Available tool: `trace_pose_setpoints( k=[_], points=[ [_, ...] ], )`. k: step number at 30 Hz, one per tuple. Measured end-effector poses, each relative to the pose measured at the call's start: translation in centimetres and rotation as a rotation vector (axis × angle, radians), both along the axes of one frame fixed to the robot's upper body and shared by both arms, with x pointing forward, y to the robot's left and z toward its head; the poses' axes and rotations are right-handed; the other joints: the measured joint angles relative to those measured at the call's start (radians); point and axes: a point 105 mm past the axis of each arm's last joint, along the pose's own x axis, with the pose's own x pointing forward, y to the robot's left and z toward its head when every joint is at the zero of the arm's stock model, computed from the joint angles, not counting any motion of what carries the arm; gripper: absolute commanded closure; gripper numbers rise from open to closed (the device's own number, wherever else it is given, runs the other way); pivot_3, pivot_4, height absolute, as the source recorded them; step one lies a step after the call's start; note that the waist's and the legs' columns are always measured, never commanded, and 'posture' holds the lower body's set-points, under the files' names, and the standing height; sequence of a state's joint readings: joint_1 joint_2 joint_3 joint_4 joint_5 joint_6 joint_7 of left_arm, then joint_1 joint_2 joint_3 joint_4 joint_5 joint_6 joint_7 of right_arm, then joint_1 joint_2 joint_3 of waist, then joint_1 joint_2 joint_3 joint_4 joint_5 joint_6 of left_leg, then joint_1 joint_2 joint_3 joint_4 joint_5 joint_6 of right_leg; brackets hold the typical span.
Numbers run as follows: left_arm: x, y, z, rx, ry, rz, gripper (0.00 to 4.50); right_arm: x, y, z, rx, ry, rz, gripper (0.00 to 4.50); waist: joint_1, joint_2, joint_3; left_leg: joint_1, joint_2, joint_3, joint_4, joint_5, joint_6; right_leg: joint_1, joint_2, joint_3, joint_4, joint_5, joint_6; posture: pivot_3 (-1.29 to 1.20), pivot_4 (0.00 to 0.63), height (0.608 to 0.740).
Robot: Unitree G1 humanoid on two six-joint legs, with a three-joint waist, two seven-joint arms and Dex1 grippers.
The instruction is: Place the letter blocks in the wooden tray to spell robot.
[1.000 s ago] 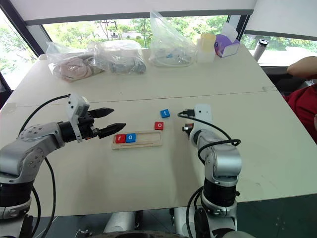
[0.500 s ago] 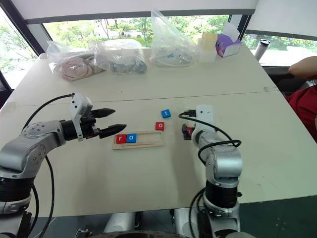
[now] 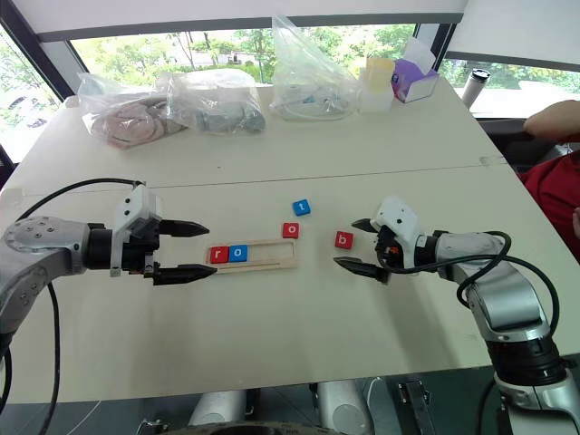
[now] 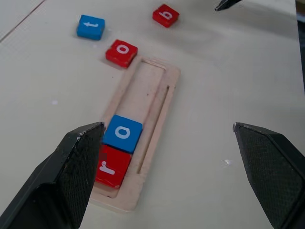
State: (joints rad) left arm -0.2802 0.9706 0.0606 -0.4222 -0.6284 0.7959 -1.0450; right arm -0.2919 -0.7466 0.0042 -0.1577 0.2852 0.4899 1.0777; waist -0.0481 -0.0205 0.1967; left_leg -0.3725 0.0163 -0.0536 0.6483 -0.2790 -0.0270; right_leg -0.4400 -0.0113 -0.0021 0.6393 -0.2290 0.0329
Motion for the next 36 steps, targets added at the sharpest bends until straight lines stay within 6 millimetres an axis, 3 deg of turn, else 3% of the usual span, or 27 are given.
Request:
trace_pose_setpoints(
  k=[4,9,12,15,17,23,25,29,32,36],
  points=[
    [-0.1,-0.2,-0.1,0.008,-0.015,0.011,0.0,2.7,-0.6,-1.7,-0.04,-0.016,0.021,0.03,0.004,0.0,0.001,-0.001,0.0,-0.001,0.0,0.0,0.0,0.0,0.0,0.0,0.0,0.001,-0.001,0.0,0.15,0.74],
    [0.0,0.1,-0.6,0.008,-0.01,0.05,0.0,3.5,-0.1,-3.4,-0.064,-0.019,0.073,0.03,0.008,0.0,0.001,-0.001,0.0,-0.002,-0.001,0.0,0.0,0.0,0.0,0.0,0.001,0.003,0.003,0.0,0.15,0.74],
    [0.0,0.3,-0.8,0.008,-0.012,0.072,0.0,3.8,-0.1,-3.5,-0.071,-0.053,0.106,0.83,0.008,0.0,0.001,-0.001,0.0,-0.002,-0.001,0.0,0.0,0.0,0.0,0.0,0.001,0.004,0.002,0.0,0.15,0.74],
    [0.0,0.4,-1.1,0.008,-0.006,0.087,0.0,3.7,0.1,-3.8,-0.054,-0.052,0.125,2.53,0.008,0.0,0.001,0.0,0.0,-0.002,0.0,0.0,0.0,0.001,0.0,0.0,0.001,0.003,0.002,0.0,0.15,0.74],
    [0.0,0.4,-1.3,0.006,-0.004,0.096,0.0,3.6,0.1,-3.8,-0.049,-0.051,0.128,3.3,0.008,0.0,0.001,0.0,0.0,-0.002,0.0,0.0,0.0,0.001,0.0,0.0,0.002,0.002,0.0,0.0,0.15,0.74],
    [-0.2,1.2,-1.6,0.021,0.007,0.123,0.0,3.8,0.2,-3.5,-0.024,-0.022,0.104,3.29,0.007,0.0,0.001,0.001,0.0,-0.002,0.001,0.0,-0.001,0.001,0.0,0.0,0.005,0.003,0.0,0.0,0.15,0.74],
    [-0.4,2.1,-1.9,0.052,0.027,0.137,0.0,4.1,1.8,-2.2,0.023,-0.01,0.105,3.29,0.0,0.0,0.001,0.001,0.0,0.0,0.001,0.0,-0.001,-0.002,0.0,0.003,0.007,0.004,0.001,0.0,0.15,0.74],
    [-1.1,5.1,-2.2,0.139,0.055,0.156,0.0,4.1,9.8,2.6,0.107,-0.135,0.256,3.29,-0.016,0.001,0.001,0.002,0.003,-0.004,-0.001,0.0,-0.001,-0.003,0.003,0.001,0.01,0.004,-0.001,0.0,0.15,0.74],
    [-1.2,6.5,-2.1,0.164,0.058,0.174,0.0,3.1,13.2,2.0,0.078,-0.128,0.339,3.29,0.005,0.001,0.001,0.001,0.004,-0.006,-0.002,0.0,-0.001,-0.003,0.003,-0.002,0.01,0.001,-0.006,0.0,0.15,0.74],
    [-1.0,6.9,-2.0,0.155,0.05,0.193,0.0,3.3,14.8,0.1,0.042,-0.082,0.357,3.29,0.017,0.001,0.001,-0.001,0.0,-0.003,0.0,0.0,-0.001,-0.003,-0.002,-0.001,0.008,0.001,-0.005,0.0,0.15,0.74]
  ],
)
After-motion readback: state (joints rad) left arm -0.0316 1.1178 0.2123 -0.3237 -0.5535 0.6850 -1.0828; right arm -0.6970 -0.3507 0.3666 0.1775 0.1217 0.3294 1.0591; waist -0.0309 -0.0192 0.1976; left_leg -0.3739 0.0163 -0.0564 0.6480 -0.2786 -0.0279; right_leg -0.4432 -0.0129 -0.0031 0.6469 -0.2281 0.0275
